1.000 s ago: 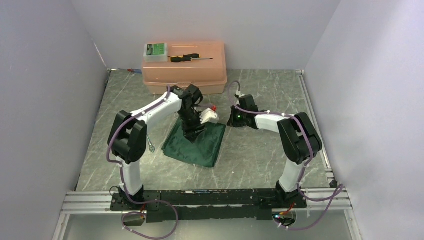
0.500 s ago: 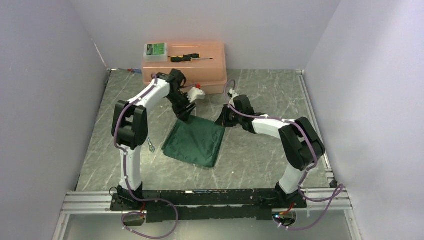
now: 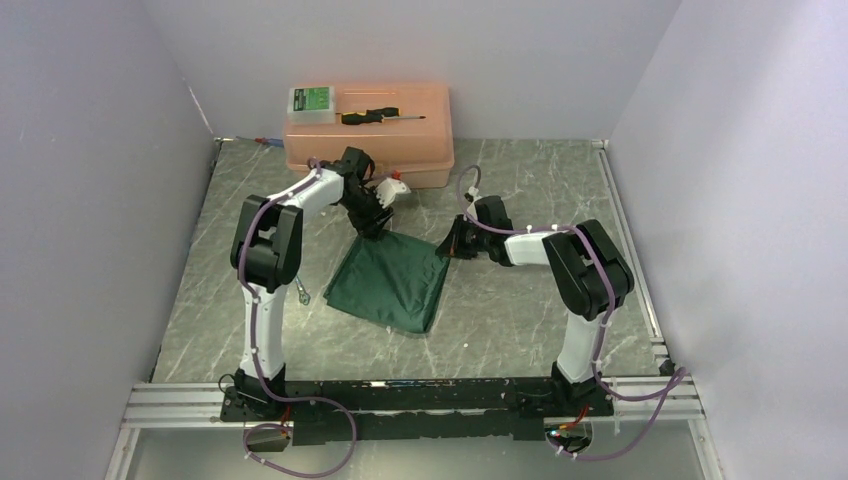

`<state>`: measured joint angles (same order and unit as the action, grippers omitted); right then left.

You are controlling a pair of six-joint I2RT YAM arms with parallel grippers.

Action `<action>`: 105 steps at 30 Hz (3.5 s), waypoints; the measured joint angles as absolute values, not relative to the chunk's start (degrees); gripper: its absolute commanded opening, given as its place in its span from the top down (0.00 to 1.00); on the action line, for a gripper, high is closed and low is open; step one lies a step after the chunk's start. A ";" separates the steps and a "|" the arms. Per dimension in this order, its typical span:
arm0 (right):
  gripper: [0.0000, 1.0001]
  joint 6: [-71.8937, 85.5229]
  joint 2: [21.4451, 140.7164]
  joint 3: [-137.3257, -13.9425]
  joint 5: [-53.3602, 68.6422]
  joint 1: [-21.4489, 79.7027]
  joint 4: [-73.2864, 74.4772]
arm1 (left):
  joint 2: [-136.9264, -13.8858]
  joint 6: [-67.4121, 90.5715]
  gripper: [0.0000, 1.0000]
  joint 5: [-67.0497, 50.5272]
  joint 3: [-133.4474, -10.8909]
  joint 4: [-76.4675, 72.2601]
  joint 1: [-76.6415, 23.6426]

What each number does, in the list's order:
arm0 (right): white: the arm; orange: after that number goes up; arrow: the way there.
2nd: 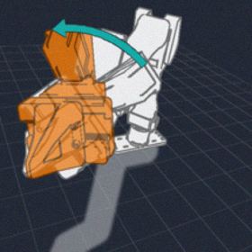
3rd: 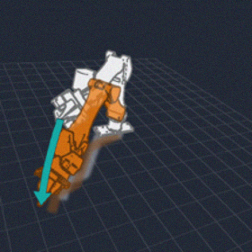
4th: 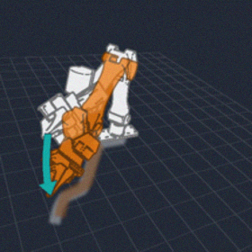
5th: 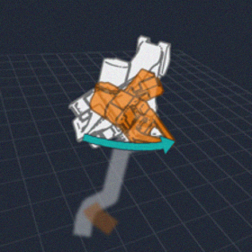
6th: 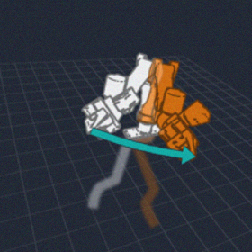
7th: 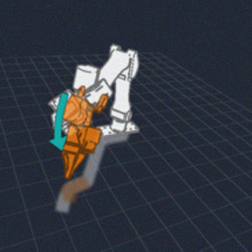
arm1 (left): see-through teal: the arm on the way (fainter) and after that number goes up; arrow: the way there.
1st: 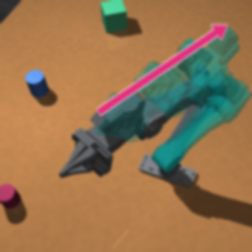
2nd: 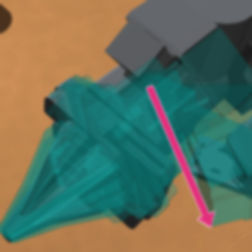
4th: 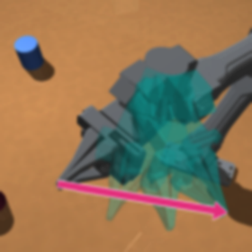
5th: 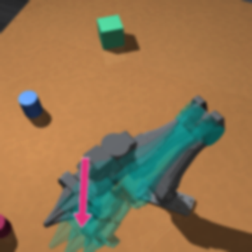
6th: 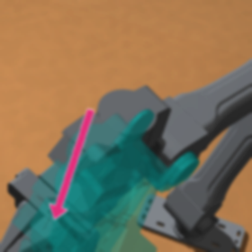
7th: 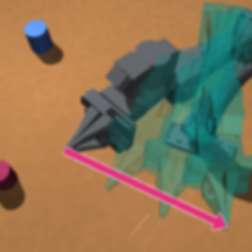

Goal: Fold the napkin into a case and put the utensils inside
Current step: Smooth out the lower triangle-folded napkin at the center of the board.

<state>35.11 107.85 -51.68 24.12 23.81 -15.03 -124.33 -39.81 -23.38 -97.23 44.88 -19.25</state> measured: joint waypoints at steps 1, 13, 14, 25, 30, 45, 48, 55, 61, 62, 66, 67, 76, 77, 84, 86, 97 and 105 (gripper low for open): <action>1.00 35.07 107.90 -51.66 24.10 23.75 -15.20 | -124.33 -39.86 0.48 -23.07 -95.88 42.98 -19.18; 1.00 32.80 108.86 -52.80 21.98 23.44 -15.97 | -120.64 -36.84 0.09 -19.16 -91.31 36.10 -19.18; 1.00 32.67 108.86 -52.82 21.71 23.44 -15.97 | -119.92 -36.36 0.06 -19.18 -91.35 36.42 -19.16; 1.00 32.38 108.73 -52.88 20.86 23.70 -15.97 | -101.54 -38.94 0.11 -26.15 -87.05 45.84 -25.45; 1.00 31.70 108.20 -52.88 19.49 24.27 -15.40 | -97.73 -40.23 0.21 -29.61 -79.05 49.23 -33.32; 1.00 31.48 107.66 -52.86 18.31 24.40 -14.09 | -108.79 -38.50 0.56 -34.41 -78.46 46.61 -45.30; 1.00 31.51 107.63 -52.82 18.31 24.40 -14.13 | -110.45 -38.79 0.58 -34.35 -78.46 45.98 -46.04; 1.00 31.51 107.61 -52.69 18.31 24.40 -14.31 | -112.64 -40.12 0.59 -32.10 -78.43 43.44 -46.74; 1.00 31.59 107.61 -52.51 18.35 24.36 -14.61 | -113.19 -41.06 0.59 -27.77 -78.00 40.27 -49.95; 1.00 31.68 107.61 -52.42 18.35 24.32 -14.74 | -113.16 -41.08 0.58 -26.89 -77.97 39.66 -50.70; 1.00 31.75 107.61 -52.31 18.57 24.08 -14.90 | -112.62 -40.75 0.55 -22.48 -77.10 37.21 -53.52; 1.00 31.77 107.61 -52.31 18.59 24.03 -14.90 | -112.51 -40.62 0.54 -21.37 -76.95 37.01 -54.04; 0.97 31.44 107.00 -52.34 18.50 23.97 -13.76 | -112.44 -36.40 0.28 -16.40 -77.67 37.74 -55.68; 0.94 31.14 106.63 -52.36 18.33 23.90 -12.93 | -112.44 -36.12 0.24 -16.14 -77.89 37.71 -55.40; 0.82 28.67 101.47 -53.10 16.40 23.44 -6.98 | -111.07 -36.49 0.06 -7.94 -78.85 38.72 -47.53; 0.80 28.05 100.25 -54.52 16.21 23.44 -5.72 | -109.27 -36.86 0.06 -7.27 -80.31 40.27 -43.51; 0.78 26.02 99.09 -57.52 15.64 23.57 -2.42 | -90.76 -41.30 0.06 -30.17 -81.65 55.61 -37.43; 0.75 25.91 96.36 -55.61 13.89 24.36 -0.78 | -97.23 -39.51 0.14 -33.74 -82.96 55.86 -33.52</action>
